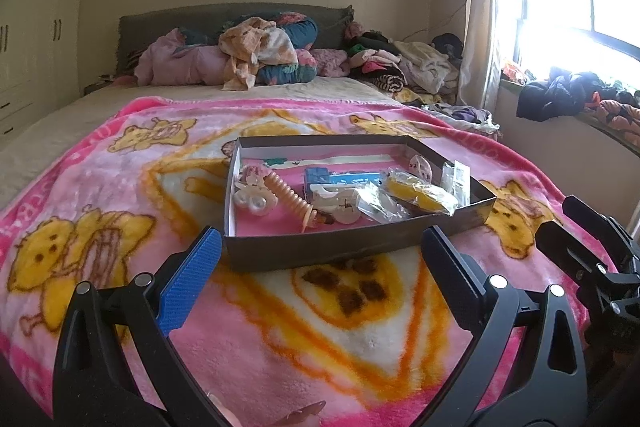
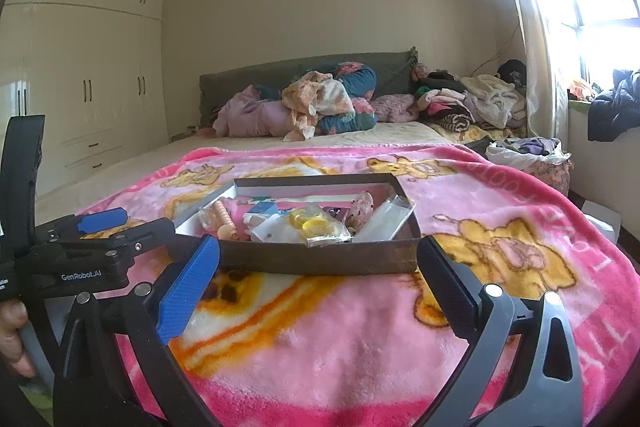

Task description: Organize jewelry

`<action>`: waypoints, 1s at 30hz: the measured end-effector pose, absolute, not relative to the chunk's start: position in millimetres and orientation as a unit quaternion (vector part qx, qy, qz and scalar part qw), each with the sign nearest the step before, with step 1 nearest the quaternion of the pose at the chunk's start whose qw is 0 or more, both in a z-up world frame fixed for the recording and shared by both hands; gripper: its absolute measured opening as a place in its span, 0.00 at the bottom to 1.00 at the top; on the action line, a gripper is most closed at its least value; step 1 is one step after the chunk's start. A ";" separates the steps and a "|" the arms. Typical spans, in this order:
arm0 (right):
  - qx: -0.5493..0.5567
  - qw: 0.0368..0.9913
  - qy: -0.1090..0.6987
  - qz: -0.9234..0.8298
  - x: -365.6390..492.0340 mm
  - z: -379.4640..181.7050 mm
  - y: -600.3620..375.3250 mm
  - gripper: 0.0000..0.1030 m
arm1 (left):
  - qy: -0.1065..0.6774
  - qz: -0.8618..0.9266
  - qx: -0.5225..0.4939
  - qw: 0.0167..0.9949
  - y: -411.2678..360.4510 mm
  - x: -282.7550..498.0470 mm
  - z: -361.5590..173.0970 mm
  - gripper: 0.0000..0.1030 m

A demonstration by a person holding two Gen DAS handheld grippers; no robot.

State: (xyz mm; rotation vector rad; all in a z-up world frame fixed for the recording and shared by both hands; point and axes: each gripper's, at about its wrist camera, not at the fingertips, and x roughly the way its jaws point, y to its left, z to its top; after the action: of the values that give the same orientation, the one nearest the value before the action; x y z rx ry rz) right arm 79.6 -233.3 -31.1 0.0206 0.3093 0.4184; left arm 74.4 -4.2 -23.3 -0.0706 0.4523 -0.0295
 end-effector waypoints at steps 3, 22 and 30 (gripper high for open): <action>0.013 0.966 0.156 0.206 80.6 -32.1 -234.7 0.94 | 0.227 -0.017 -0.034 0.973 -6.0 74.5 -24.1 0.89; 0.018 0.967 0.157 0.201 81.1 -33.5 -237.6 0.94 | 0.230 -0.020 -0.034 0.972 -8.6 74.8 -25.6 0.89; 0.018 0.967 0.156 0.201 81.6 -34.3 -237.3 0.94 | 0.230 -0.020 -0.035 0.972 -8.3 75.0 -25.7 0.89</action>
State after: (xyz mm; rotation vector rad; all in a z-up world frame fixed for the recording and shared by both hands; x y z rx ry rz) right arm 81.6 -237.3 -34.3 0.0354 0.3162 0.4058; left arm 75.0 -8.3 -25.7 -0.0697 0.4653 -0.0403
